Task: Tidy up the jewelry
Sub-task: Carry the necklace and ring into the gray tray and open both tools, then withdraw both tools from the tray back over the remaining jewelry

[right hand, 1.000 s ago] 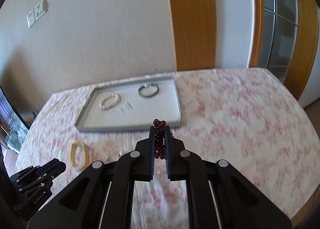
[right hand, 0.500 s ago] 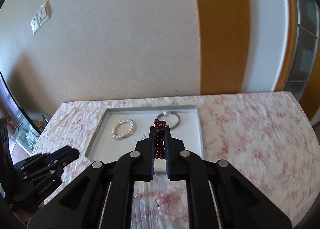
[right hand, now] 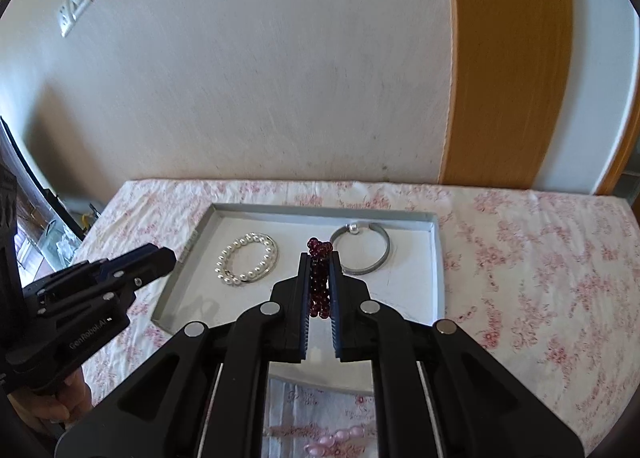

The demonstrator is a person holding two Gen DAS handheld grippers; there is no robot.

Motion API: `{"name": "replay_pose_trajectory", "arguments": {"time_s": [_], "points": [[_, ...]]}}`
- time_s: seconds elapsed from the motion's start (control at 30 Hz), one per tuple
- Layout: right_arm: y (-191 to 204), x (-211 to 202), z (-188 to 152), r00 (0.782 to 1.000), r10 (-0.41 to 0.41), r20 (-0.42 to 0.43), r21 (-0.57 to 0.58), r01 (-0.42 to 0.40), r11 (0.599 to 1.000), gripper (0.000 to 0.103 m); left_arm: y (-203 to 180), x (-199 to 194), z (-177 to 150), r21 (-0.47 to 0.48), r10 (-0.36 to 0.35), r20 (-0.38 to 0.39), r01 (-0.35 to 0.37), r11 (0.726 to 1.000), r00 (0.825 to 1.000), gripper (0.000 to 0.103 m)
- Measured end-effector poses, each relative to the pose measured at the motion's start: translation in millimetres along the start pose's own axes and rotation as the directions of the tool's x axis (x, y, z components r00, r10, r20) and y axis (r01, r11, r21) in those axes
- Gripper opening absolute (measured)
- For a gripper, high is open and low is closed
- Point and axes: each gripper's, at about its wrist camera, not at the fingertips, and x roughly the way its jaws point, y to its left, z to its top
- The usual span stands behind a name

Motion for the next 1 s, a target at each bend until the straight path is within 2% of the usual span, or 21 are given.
{"name": "replay_pose_trajectory", "arguments": {"time_s": [0.2,0.53,0.6,0.67,0.8,1.0], "points": [[-9,29,-7,0.998,-0.002,-0.061,0.018,0.003,1.000,0.009,2,24,0,-0.001,0.011,-0.042,-0.011,1.000,0.999,0.021],[-14,46,-10,0.996,-0.001,-0.092,0.021,0.003,1.000,0.010,3,45,5,0.001,0.004,-0.060,-0.004,1.000,0.998,0.021],[-17,48,-9,0.995,0.006,-0.101,0.029,-0.003,1.000,0.015,3,48,6,0.003,0.005,-0.063,-0.005,1.000,0.998,0.021],[-19,48,-10,0.995,0.012,-0.102,0.042,-0.007,0.999,0.035,4,51,8,0.001,0.003,-0.067,-0.003,1.000,0.998,0.021],[-21,44,-10,0.997,-0.008,-0.083,0.028,0.011,1.000,0.050,4,59,11,0.002,0.001,-0.074,-0.001,1.000,0.997,0.021],[-30,45,-11,0.996,-0.041,-0.079,0.025,0.043,0.999,0.053,2,75,14,0.002,0.002,-0.089,-0.002,1.000,0.996,0.021]]}}
